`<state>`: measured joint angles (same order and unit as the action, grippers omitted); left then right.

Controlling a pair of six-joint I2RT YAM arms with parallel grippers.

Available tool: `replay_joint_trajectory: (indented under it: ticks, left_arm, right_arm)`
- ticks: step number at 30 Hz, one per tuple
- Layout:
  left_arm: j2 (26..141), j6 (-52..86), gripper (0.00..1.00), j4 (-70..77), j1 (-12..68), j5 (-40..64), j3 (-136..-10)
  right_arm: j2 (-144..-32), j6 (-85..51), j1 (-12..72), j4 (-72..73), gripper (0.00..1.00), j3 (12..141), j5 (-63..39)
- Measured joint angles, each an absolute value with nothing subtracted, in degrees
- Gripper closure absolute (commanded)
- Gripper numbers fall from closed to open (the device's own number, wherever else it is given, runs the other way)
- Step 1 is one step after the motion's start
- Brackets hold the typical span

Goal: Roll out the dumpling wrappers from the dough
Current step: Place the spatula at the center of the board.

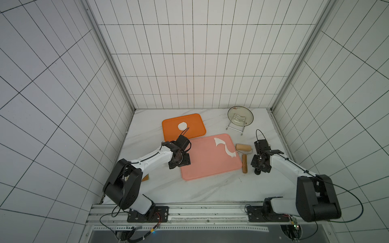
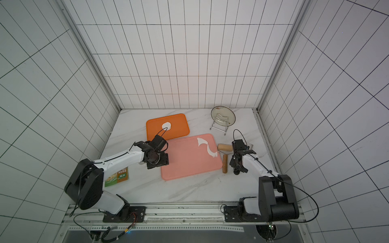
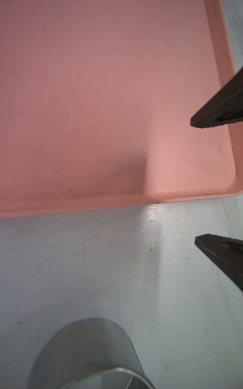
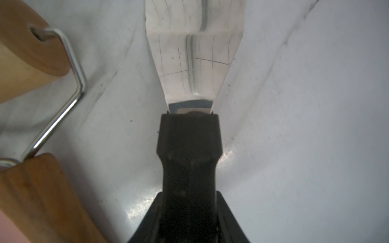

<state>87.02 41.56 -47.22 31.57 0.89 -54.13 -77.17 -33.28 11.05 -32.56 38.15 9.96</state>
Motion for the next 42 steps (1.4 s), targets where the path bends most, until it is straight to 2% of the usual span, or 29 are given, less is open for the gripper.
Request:
replay_joint_trajectory:
  ticks: [3,25,32,37,42]
  left_arm:
    - [87.0,41.5,0.20,-47.2,31.2,0.9,-54.1]
    - [85.5,41.6,0.20,-47.1,30.6,0.9,-53.1]
    - [84.9,41.6,0.20,-47.1,30.6,0.9,-52.1]
    - [84.5,41.6,0.20,-47.1,30.6,0.9,-51.8]
    - [84.4,41.8,0.20,-46.9,30.6,0.9,-51.5]
  right_arm:
    - [-78.5,-33.5,10.1,-32.4,1.00,38.2,9.0]
    - [-80.1,-34.2,7.7,-32.4,0.74,38.9,5.3]
    - [-80.3,-34.2,7.4,-32.4,0.64,39.0,5.1]
    - [-80.5,-34.2,7.4,-32.3,0.52,39.1,5.1]
    - [-80.5,-34.2,7.4,-32.4,0.53,39.2,5.1]
